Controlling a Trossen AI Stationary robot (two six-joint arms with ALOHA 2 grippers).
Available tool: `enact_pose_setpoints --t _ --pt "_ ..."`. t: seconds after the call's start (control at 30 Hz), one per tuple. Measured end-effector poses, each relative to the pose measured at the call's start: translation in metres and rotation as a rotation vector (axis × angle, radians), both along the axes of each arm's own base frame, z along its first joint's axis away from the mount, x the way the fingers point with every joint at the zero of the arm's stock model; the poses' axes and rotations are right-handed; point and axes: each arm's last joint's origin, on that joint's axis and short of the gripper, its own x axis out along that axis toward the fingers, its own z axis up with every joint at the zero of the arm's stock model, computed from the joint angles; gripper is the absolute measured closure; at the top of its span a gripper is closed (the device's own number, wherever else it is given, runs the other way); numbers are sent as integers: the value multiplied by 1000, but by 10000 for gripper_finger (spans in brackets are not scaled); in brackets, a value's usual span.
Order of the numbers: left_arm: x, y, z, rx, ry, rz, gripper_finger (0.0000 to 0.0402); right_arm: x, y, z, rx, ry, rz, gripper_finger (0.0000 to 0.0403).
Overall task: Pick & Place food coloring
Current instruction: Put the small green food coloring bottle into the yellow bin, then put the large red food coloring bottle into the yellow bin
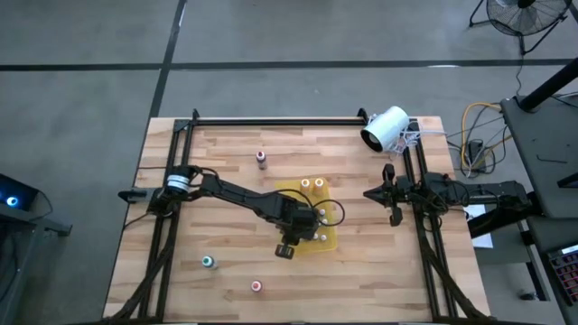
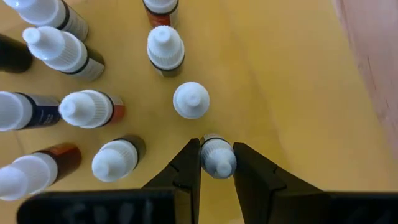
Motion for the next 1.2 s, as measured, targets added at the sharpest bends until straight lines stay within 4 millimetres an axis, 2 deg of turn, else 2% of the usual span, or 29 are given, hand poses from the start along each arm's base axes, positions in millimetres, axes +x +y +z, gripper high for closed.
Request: enact_pose_setpoints --t 0.9,1.2 --pt "2 1 0 -5 -19 -4 347 0 0 0 -1 1 0 390" --pt "1 1 0 -10 -11 2 281 0 0 0 -1 1 0 390"
